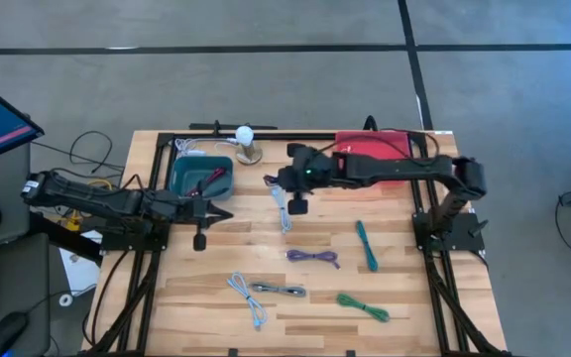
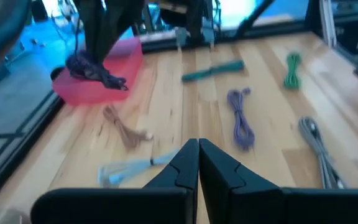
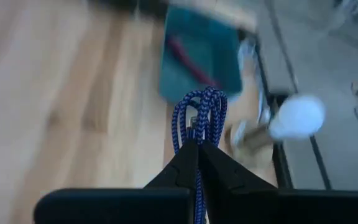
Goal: Pick & Place USB Port
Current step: Put the striped violet charger cable into the blue bin
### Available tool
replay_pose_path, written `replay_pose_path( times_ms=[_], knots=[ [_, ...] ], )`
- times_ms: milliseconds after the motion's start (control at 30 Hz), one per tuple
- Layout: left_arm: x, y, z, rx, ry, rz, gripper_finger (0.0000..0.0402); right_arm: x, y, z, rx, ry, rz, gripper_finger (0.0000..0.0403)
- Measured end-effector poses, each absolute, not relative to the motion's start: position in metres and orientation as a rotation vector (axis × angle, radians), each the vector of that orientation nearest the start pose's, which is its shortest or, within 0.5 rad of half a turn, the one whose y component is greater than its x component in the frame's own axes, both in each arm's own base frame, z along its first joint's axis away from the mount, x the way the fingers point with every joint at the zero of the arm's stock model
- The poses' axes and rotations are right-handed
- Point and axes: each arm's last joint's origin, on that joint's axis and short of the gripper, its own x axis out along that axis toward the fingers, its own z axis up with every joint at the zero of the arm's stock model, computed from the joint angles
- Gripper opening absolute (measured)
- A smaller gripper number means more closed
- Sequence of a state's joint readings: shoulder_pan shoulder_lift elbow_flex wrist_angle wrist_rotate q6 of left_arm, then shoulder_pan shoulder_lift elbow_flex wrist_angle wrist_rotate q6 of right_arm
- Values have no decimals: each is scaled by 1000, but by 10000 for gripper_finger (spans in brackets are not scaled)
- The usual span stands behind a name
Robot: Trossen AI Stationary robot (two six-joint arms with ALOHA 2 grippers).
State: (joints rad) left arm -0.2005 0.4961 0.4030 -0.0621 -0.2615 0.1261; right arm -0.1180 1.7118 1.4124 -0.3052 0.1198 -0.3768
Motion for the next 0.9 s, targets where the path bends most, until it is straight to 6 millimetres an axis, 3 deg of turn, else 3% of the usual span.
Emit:
replay_pose_path(
  times_ms=[167,267,500,733,900],
  knots=[
    [145,-21,253,180,123,74,12,369,-41,325,-332,543,-71,0],
    [159,-20,250,235,125,158,12,358,-35,331,-311,519,-30,0],
    [181,-15,247,228,91,205,12,333,-23,310,-293,503,-30,0],
    [196,-9,240,188,80,159,14,295,-28,286,-256,274,-73,0],
    [205,3,235,181,70,185,39,270,-33,269,-183,3,-27,0]
  ],
)
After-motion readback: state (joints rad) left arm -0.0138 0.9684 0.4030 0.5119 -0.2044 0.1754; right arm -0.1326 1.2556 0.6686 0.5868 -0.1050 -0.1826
